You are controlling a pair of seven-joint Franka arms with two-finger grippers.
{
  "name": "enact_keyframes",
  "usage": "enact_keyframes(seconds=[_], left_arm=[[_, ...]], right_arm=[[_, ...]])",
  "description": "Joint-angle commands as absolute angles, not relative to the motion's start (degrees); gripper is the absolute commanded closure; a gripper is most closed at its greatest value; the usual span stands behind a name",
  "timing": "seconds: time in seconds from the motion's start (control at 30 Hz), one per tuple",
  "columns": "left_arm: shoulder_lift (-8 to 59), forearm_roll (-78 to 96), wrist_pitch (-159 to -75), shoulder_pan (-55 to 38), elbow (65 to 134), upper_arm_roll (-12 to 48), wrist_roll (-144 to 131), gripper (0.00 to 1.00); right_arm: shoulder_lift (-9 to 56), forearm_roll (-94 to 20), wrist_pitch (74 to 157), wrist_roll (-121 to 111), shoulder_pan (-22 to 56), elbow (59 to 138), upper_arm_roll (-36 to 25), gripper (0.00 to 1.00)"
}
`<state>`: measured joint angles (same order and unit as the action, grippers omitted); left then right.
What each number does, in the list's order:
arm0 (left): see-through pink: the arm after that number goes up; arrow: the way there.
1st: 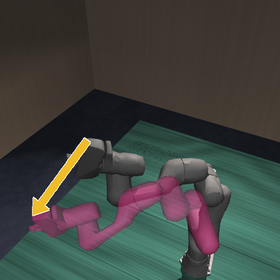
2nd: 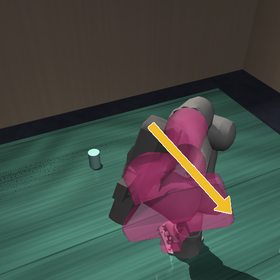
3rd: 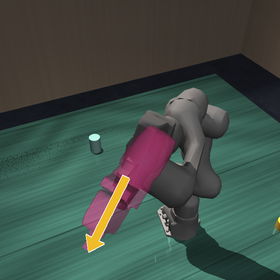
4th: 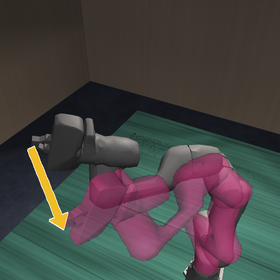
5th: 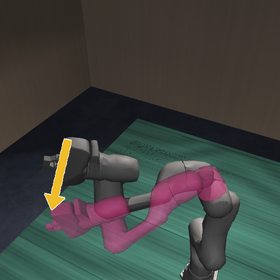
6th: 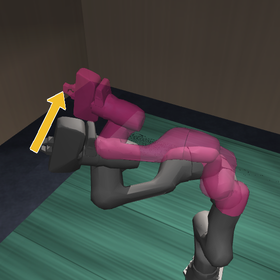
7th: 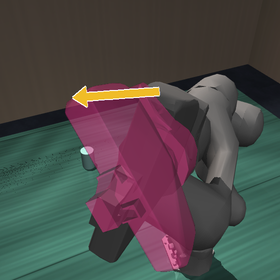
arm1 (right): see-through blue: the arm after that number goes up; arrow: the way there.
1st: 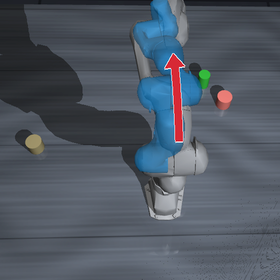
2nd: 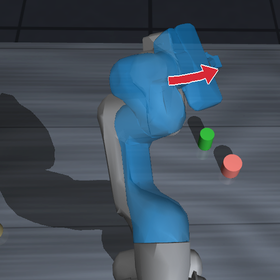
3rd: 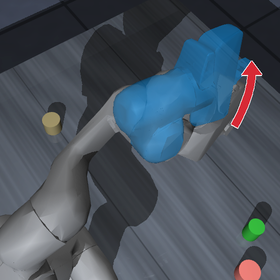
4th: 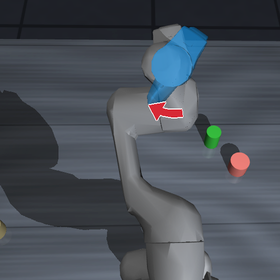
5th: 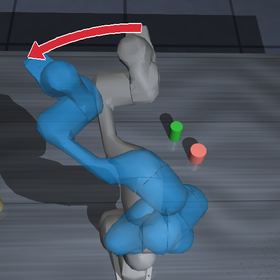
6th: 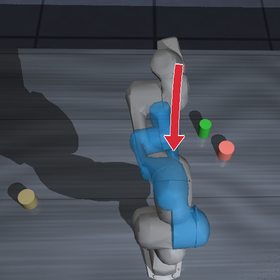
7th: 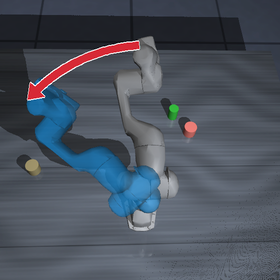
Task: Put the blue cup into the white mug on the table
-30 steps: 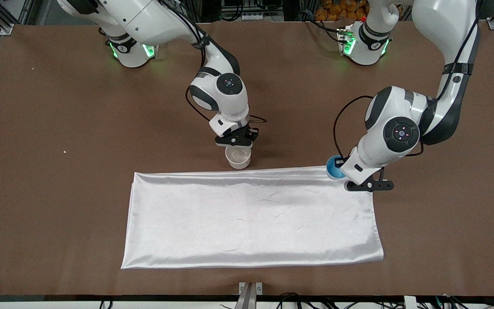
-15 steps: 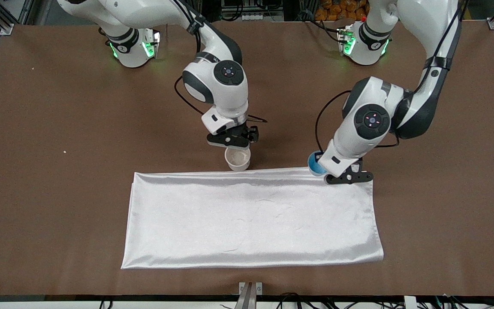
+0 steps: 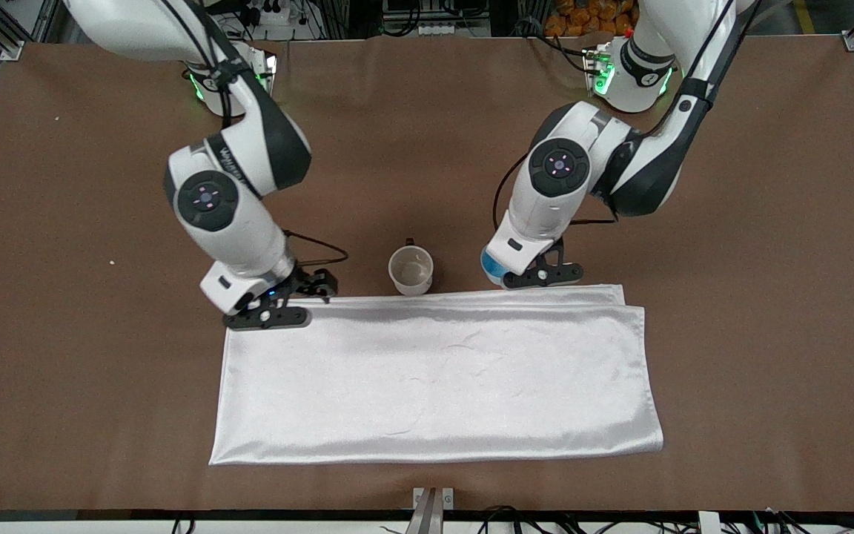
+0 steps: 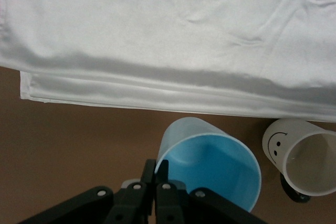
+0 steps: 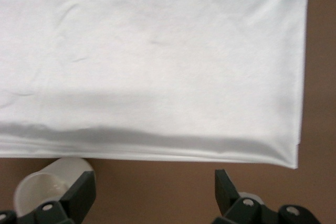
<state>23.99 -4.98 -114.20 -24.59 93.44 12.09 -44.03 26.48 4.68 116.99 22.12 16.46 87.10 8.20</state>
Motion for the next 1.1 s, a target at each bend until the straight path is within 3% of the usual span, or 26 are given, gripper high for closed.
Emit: enact_keyframes(seconds=[0.0, 0.27, 0.67, 1.07], left_arm=[[26.27, -5.63, -113.91, -28.12, 90.09, 11.78, -49.47, 1.00], [30.58, -5.63, -115.57, -32.34, 84.91, 11.78, -56.33, 1.00], [34.80, -5.01, -123.22, -35.68, 83.59, 11.78, -65.21, 1.00], [37.26, -5.01, -126.82, -37.18, 82.62, 11.69, -67.59, 1.00]], right_arm=[[27.07, 4.13, 115.05, 12.49, 12.32, 84.90, 5.10, 0.00], [27.25, 4.22, 114.17, 9.49, 7.91, 84.90, 3.61, 0.00], [24.44, 4.13, 114.08, 9.23, 3.52, 86.04, -0.43, 0.00], [9.86, 4.04, 109.79, 8.79, 3.25, 91.41, -3.52, 0.00]])
